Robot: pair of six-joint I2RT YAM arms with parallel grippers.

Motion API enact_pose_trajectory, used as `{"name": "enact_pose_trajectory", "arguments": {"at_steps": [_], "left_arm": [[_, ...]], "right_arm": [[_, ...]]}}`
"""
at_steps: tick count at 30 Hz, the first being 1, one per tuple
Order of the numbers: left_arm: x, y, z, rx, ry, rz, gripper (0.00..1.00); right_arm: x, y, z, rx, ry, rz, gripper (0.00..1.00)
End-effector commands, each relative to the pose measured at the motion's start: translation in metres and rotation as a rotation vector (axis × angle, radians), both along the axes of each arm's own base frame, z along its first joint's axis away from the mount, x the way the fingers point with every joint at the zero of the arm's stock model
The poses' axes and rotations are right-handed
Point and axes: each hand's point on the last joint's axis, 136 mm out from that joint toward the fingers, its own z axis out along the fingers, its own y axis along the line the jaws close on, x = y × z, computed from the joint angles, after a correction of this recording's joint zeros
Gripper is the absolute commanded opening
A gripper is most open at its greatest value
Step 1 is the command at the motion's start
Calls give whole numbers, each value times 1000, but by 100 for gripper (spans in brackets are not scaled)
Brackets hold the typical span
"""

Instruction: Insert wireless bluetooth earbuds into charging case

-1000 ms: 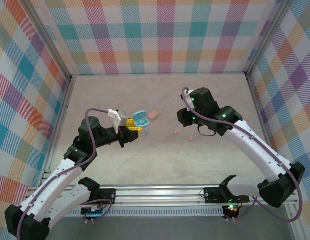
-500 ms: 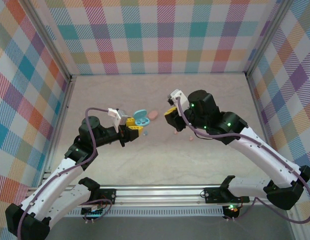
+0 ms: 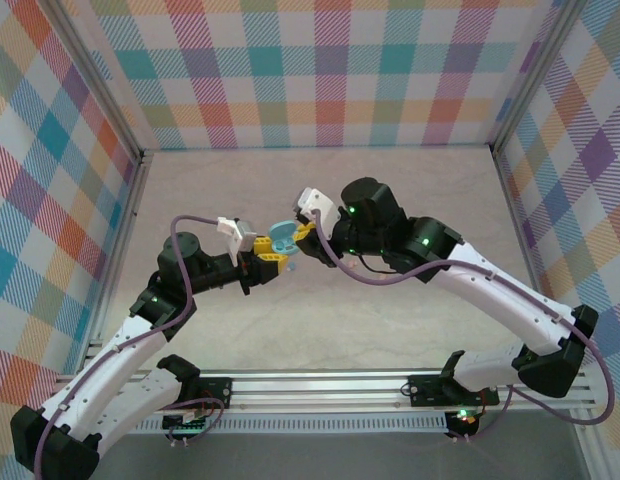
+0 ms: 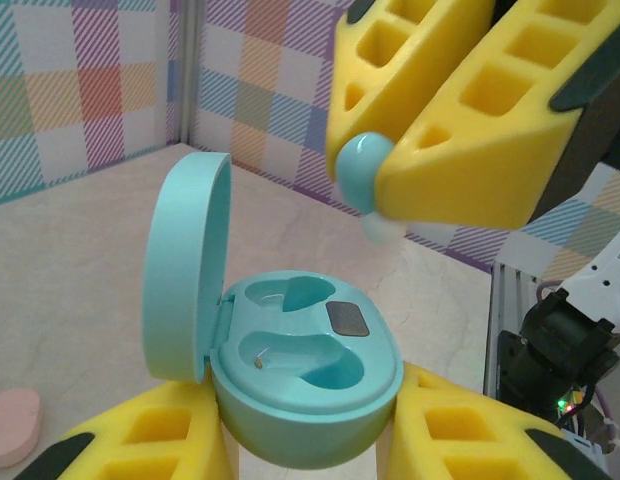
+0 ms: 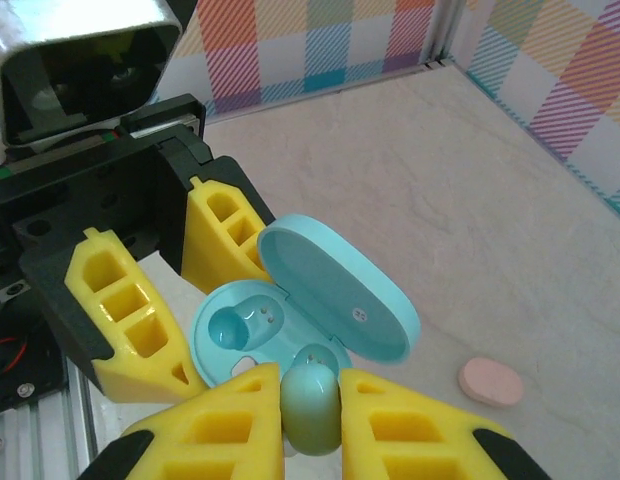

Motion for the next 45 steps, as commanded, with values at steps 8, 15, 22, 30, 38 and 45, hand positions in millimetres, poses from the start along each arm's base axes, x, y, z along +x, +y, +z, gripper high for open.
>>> {"name": "enact_pose_trajectory", "arguments": {"at_steps": [8,15,22,30,38,45], "left_arm": [[-7,-8,6,-4,-47,-67,21],[-9,-8,7,-1,-55,-69,21],[-12,-7,11,-8,-69,-77,21],[-15,-8,15,-18,-74,-91,21],[-15,-6,16,-21,-84,-78,21],[-11,-6,19,-26,-85,-63,21]], "right_arm": [[1,14,1,-57,-105,59,18],[4,12,-7,-112,-128,70,18],[0,5,-16,-169,-175,108,20],[-7,5,-26,-201,-203,182,21],[-26,4,-28,-184,-192,275,28],[-33,5,-34,-197,-157,300,30]]}}
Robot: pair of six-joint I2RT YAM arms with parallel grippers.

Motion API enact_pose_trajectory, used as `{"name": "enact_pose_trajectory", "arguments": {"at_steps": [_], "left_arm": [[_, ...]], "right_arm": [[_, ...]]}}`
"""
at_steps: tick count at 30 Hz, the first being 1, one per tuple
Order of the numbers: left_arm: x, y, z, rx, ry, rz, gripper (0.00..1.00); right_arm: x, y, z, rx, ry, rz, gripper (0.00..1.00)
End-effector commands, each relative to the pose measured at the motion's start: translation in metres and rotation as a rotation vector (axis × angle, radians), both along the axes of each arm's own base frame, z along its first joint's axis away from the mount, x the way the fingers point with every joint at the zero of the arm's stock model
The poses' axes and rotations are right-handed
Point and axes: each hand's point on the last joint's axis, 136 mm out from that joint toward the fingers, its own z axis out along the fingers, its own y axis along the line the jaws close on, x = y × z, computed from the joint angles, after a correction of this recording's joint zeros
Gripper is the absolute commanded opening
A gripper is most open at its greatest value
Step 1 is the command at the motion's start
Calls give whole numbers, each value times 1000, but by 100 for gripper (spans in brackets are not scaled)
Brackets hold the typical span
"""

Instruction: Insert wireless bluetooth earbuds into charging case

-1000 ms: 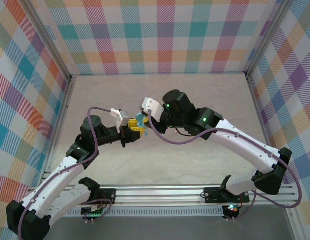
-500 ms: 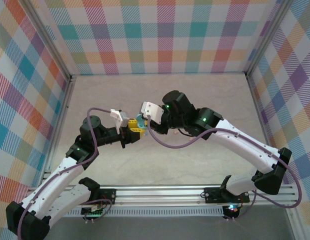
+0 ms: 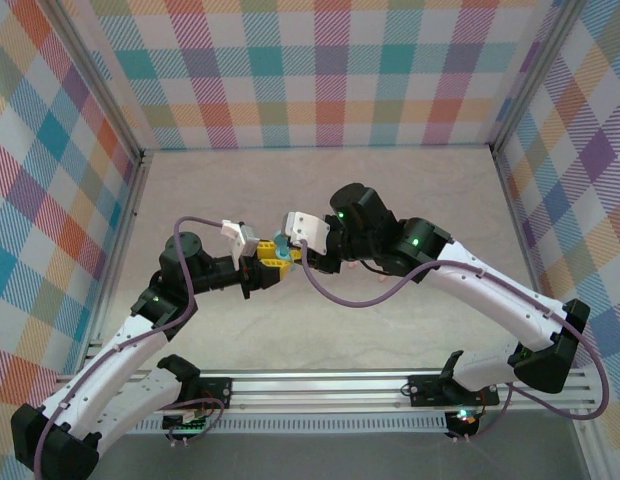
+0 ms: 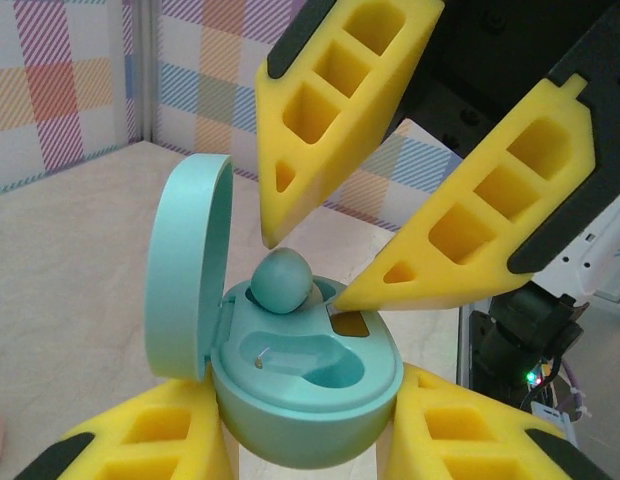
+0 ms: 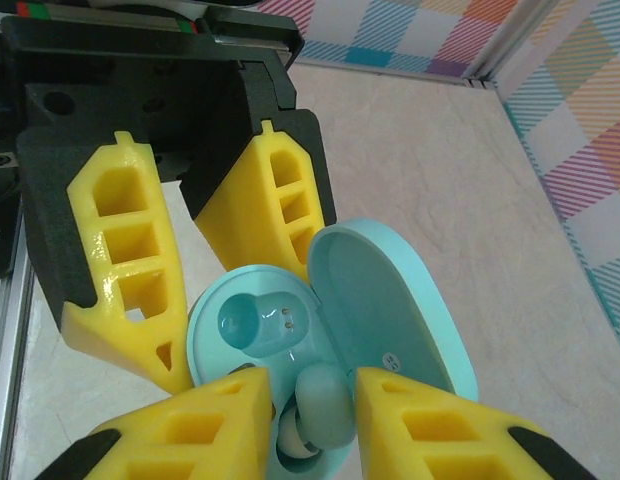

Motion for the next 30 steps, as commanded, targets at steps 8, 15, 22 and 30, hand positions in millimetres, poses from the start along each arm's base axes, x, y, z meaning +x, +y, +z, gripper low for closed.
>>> {"name": "enact_pose_trajectory", "arguments": {"at_steps": [8,15,22,30], "left_arm": [[2,0,21,-36,-70,15,21],[3,0,21,-40,-77,27,21],[4,2,22,-44,-81,40,21],[5,4,24,-51,-87,55,21]], "right_arm": [[-22,2,8,30,82,51,38],[-22,1,43,126,100,9,43],[-19,-9,77,227,119,-57,44],[8,-27,76,305,350,-249,43]]}}
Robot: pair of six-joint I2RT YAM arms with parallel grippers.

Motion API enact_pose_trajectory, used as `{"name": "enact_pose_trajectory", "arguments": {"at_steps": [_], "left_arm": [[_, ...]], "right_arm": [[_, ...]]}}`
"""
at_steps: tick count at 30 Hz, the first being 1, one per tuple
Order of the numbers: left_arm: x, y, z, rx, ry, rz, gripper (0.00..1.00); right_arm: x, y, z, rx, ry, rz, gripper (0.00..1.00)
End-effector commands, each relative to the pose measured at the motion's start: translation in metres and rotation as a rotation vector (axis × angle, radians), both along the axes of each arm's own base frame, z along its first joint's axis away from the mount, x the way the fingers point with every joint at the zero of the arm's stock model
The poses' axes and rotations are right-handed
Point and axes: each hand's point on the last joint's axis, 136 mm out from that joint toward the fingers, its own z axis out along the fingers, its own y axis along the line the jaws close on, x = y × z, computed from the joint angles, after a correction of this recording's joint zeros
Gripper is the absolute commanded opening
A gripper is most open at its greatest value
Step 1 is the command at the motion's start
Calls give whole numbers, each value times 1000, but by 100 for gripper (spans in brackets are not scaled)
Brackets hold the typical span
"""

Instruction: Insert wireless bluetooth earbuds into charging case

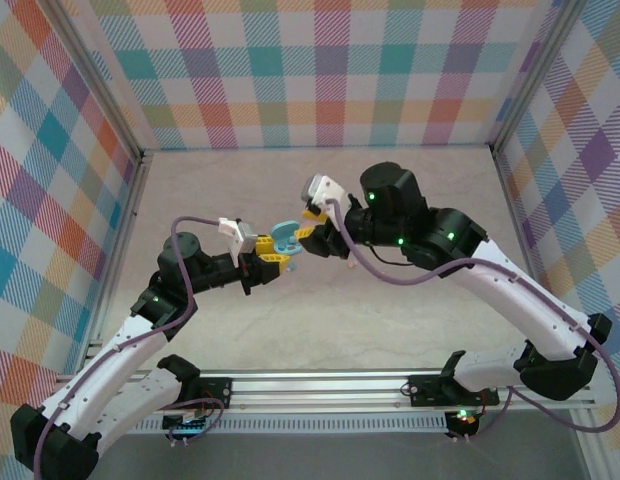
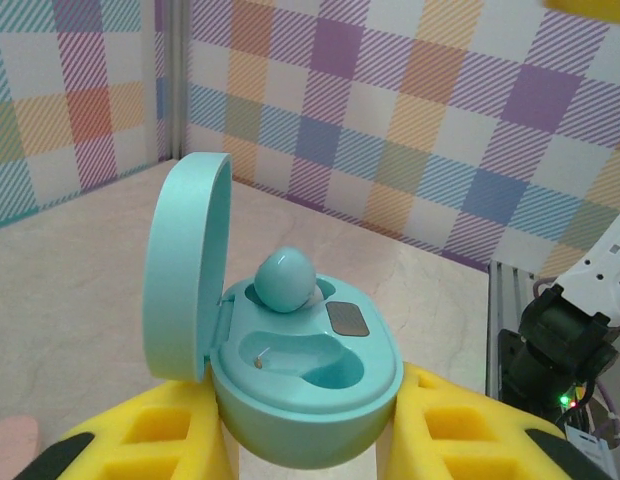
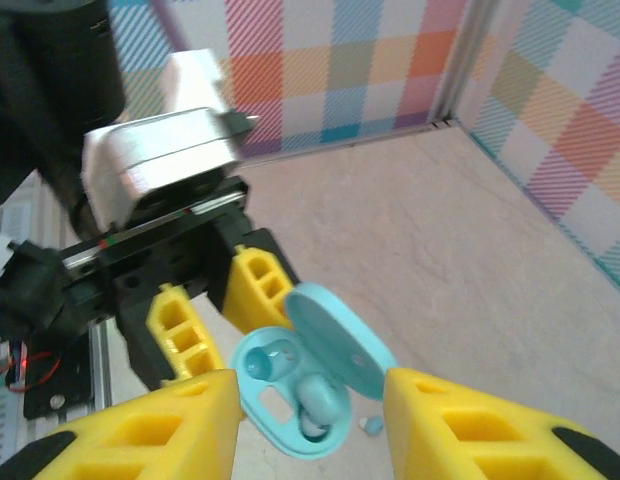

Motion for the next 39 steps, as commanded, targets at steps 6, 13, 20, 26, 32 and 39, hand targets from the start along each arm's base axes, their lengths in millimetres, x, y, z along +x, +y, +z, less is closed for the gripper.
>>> {"name": "enact_pose_trajectory", "arguments": {"at_steps": [6,13,20,26,32,39], "left_arm": [[-4,1,16,-43,-46,2,21],[-4,0,16,-46,-48,-6,21],[-5,-3,17,-47,-40,-25,21],[-6,-3,18,-48,-43,-28,21],[-6,-4,17,-46,-42,-30,21],[-5,-4,17,-42,-46,-28,21]], "right_arm": [[10,-6,-10,160,387,-64,34],[-7,13,-10,219,456,81,26],[-8,26,-23,165,481,120,17],[-4,29,-34,127,474,114,19],[2,26,-34,122,453,82,22],[2,29,-41,97,476,86,23]]}}
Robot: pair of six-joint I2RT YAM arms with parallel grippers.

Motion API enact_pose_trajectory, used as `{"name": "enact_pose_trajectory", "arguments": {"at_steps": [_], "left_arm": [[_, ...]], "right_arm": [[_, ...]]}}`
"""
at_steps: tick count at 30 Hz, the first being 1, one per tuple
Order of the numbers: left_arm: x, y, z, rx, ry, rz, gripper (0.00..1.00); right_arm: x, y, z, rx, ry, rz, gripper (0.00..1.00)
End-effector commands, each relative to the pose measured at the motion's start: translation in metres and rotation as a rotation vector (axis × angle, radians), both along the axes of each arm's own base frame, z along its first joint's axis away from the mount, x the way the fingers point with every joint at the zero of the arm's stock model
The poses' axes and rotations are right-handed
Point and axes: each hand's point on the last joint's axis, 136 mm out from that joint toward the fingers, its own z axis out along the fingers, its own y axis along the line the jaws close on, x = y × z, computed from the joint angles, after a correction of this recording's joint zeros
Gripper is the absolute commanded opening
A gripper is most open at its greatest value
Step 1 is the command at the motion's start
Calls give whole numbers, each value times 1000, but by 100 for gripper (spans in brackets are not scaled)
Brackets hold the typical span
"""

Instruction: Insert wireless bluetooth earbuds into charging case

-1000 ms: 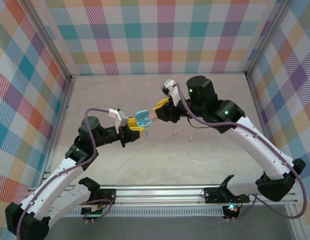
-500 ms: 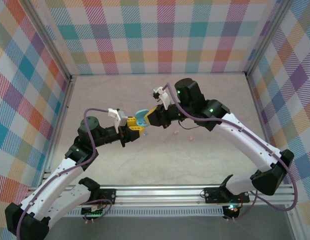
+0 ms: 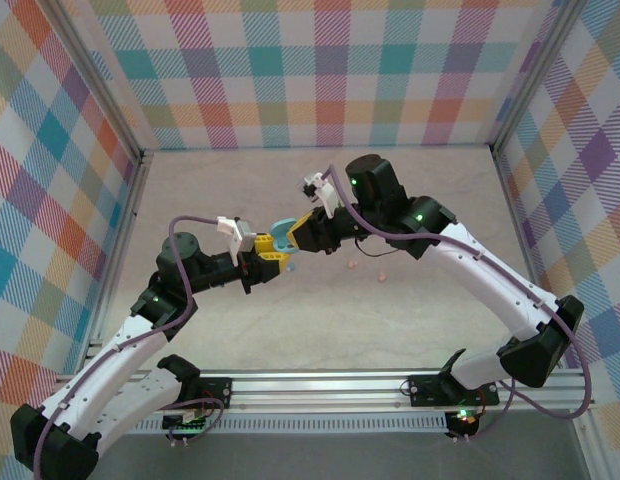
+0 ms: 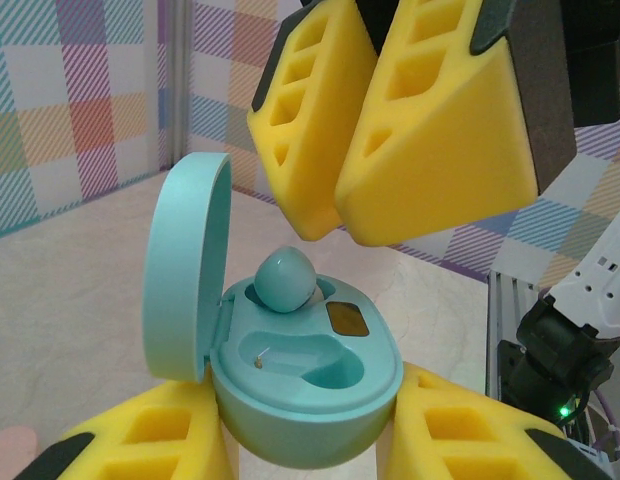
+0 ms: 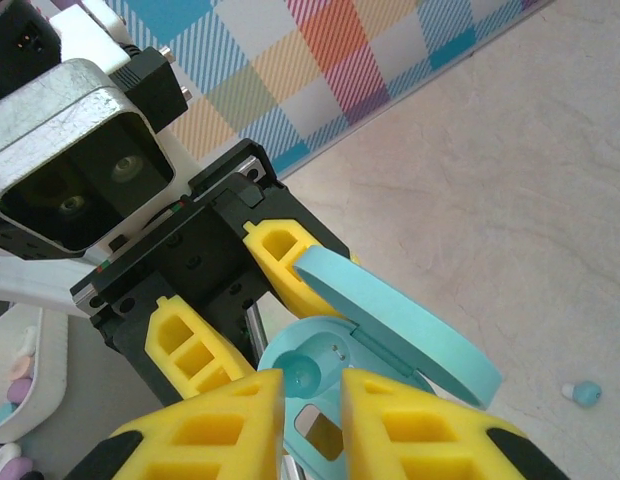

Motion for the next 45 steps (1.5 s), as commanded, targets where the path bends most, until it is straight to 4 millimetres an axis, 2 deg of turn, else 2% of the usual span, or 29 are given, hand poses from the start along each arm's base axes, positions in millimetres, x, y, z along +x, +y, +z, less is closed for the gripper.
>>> {"name": "enact_pose_trajectory", "arguments": {"at_steps": [1,14,28,38,42,45], "left_arm": [[-6,-4,13,-23,-44,-31,21],[-6,-4,15,-25,-47,-32,21],[-5,-4,15,-24,-50,-28,21],[-6,-4,15,-24,-48,-28,21],[-7,-3,16,-26,-54,-27,21],[-7,-3,17,-29,-55,-31,21]], "right_arm": [[-2,2,5,0,-11,21,23],[0,0,-3,-42,-9,15,36],[-14,-6,5,-25,13,47,28],[-30,-12,26,33,41,70,28],[-26,-19,35,40,-2,25,29],[-15,-22,31,14,-47,-25,35]]}}
